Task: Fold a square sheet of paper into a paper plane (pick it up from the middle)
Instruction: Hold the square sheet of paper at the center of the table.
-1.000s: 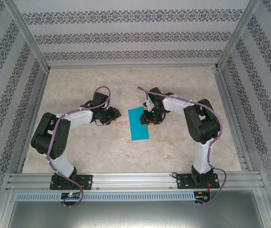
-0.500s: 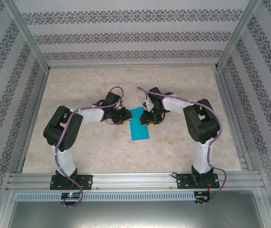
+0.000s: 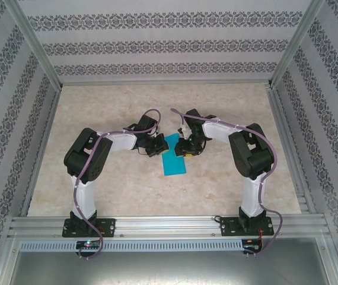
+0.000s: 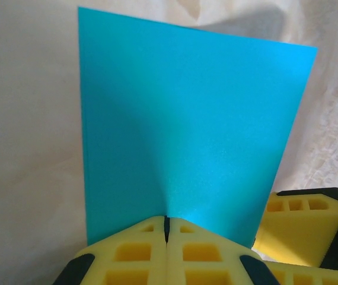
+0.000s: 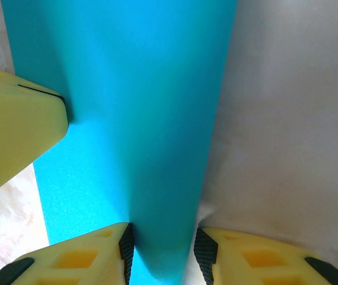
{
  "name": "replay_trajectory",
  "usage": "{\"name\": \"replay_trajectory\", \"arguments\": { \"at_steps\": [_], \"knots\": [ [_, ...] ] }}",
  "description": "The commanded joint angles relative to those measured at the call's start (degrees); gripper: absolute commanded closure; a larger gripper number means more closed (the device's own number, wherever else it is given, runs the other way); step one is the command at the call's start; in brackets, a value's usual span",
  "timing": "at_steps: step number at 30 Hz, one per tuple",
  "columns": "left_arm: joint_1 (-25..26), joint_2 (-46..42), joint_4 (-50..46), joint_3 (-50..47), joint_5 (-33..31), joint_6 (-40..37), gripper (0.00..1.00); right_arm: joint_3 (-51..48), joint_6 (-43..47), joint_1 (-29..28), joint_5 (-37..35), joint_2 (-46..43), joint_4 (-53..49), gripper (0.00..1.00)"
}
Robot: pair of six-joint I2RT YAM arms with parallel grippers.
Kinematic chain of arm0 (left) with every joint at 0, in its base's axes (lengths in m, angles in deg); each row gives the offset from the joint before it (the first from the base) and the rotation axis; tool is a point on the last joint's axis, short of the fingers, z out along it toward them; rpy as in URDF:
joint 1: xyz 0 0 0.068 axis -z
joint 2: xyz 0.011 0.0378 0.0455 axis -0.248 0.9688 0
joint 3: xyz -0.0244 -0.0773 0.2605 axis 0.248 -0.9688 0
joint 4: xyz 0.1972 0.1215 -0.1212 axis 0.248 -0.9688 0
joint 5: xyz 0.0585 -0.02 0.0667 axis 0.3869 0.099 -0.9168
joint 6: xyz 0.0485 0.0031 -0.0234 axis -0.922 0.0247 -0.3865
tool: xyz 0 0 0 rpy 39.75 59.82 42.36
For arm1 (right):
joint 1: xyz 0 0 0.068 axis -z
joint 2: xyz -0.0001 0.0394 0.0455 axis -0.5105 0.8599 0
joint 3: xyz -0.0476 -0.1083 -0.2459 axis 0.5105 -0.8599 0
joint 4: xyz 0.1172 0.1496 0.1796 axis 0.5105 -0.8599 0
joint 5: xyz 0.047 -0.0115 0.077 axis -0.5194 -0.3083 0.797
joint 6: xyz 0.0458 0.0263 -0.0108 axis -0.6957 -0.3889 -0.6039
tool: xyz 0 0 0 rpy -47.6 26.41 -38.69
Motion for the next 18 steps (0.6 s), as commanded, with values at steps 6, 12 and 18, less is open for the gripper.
{"name": "replay_trajectory", "arguments": {
  "at_steps": [6,12,18],
  "knots": [
    [1.0,3.3,-11.5,-2.3,-3.9,-3.5,1.00,-4.7,-1.7,-0.4,-7.2,1.3,0.6,0.57],
    [1.1,4.6,-8.8,-6.8,-4.1,-4.1,1.00,-7.4,-8.7,1.2,-4.4,-12.7,3.4,0.43],
    [1.1,5.8,-7.7,-7.1,-4.9,-4.9,1.00,-8.5,-12.8,1.9,-6.2,-22.7,4.0,0.44]
  ]
}}
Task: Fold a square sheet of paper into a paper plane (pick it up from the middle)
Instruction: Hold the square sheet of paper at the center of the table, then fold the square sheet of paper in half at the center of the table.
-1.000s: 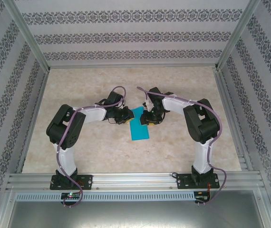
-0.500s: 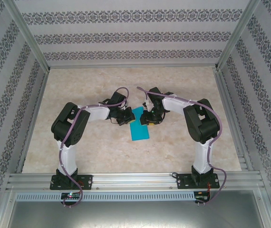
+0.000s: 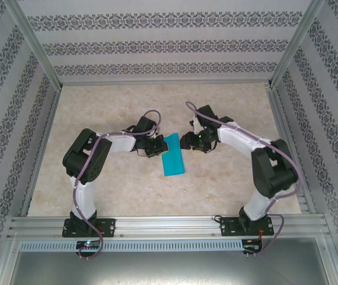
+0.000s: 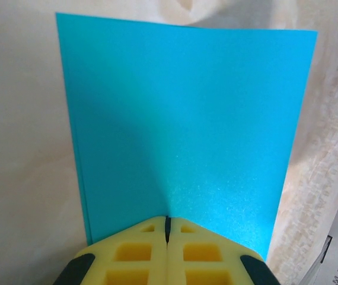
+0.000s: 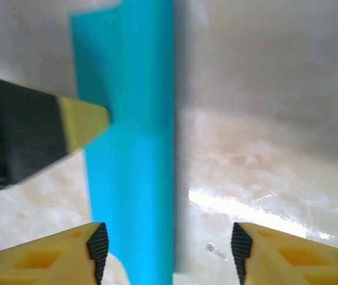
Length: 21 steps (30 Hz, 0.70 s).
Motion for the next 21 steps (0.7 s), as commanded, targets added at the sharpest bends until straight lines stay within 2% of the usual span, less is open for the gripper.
{"name": "replay_trajectory", "arguments": {
  "at_steps": [1,5,8,11,21],
  "knots": [
    [1.2,6.4,-10.7,-4.2,-5.4,-2.1,1.00,-0.8,-4.2,-0.3,-1.9,-4.4,1.3,0.46],
    [1.2,7.2,-11.4,-4.0,-6.2,-2.6,1.00,-0.9,-6.6,-2.9,-1.1,-3.6,4.4,0.63],
    [1.2,8.0,-12.3,-3.6,-6.4,-2.9,1.00,-0.7,-8.8,-5.2,-0.9,-0.7,8.2,0.86],
    [1.2,8.3,-12.8,-3.5,-6.4,-3.0,1.00,1.3,-10.1,-6.6,-0.9,3.4,9.2,1.00],
    [1.2,8.3,-13.8,-3.9,-7.0,-2.9,1.00,6.4,-10.5,-7.5,-1.6,12.6,9.4,1.00]
  ]
}}
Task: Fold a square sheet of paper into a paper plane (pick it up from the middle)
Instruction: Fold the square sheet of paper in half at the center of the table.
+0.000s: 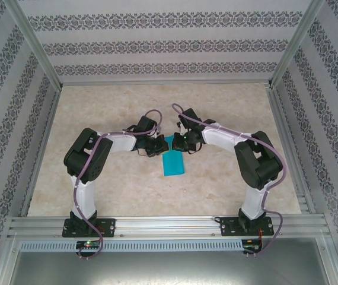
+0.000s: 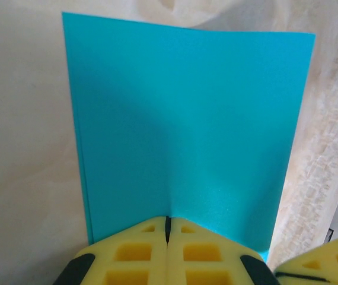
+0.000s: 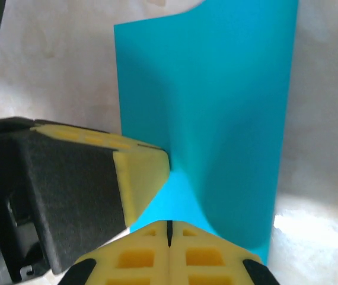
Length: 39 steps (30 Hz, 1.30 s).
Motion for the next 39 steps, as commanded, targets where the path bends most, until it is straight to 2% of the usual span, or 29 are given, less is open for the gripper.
{"name": "replay_trajectory", "arguments": {
  "at_steps": [1,9,16,39],
  "knots": [
    [1.2,7.4,-14.1,-4.5,-8.0,-1.4,1.00,2.9,-0.3,-0.5,-0.6,2.0,0.3,1.00],
    [1.2,7.8,-15.0,-4.5,-8.7,-1.0,1.00,4.5,0.8,-0.4,-0.6,4.9,-2.0,1.00],
    [1.2,8.0,-15.5,-4.6,-8.9,0.4,1.00,3.0,1.0,-0.2,2.3,5.7,-1.1,1.00],
    [1.2,8.7,-18.2,-5.1,-10.8,0.0,1.00,0.6,6.6,2.8,-0.5,5.9,-6.0,1.00]
  ]
}}
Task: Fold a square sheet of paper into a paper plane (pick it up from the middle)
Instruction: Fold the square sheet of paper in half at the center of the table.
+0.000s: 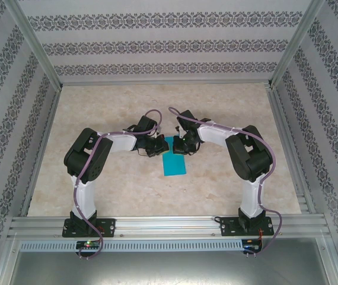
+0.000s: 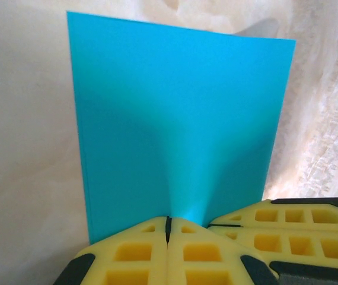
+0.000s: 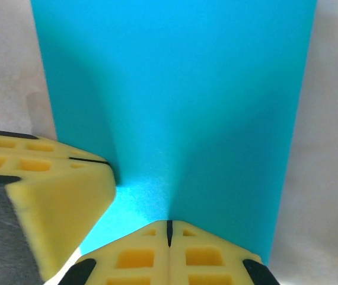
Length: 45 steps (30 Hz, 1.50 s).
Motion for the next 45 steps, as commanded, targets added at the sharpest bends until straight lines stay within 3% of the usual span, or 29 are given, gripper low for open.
{"name": "replay_trajectory", "arguments": {
  "at_steps": [1,10,16,25,28,35,45],
  "knots": [
    [1.1,8.1,-17.5,-5.4,-10.7,-0.6,1.00,-2.8,2.4,2.2,-1.3,-1.1,-1.9,1.00],
    [1.0,8.1,-18.0,-5.2,-10.9,-1.4,1.00,-9.9,3.2,8.5,-1.2,-7.4,-0.7,1.00],
    [1.1,7.8,-18.1,-4.6,-10.8,-2.0,1.00,-10.1,2.4,8.0,0.0,-14.2,2.2,1.00],
    [1.1,7.8,-17.8,-5.3,-10.5,-2.1,1.00,-4.6,-0.1,2.4,9.4,-5.3,10.3,1.00],
    [1.1,7.8,-17.8,-5.5,-10.6,-2.1,1.00,-4.0,0.1,2.4,9.3,-3.4,11.4,1.00],
    [1.0,8.5,-18.1,-5.8,-10.9,-2.2,1.00,-6.9,0.0,3.8,8.1,-0.6,12.9,1.00],
    [0.9,9.6,-19.0,-6.3,-10.9,-2.9,1.00,-16.4,1.4,10.5,5.7,-6.5,13.5,1.00]
  ]
}}
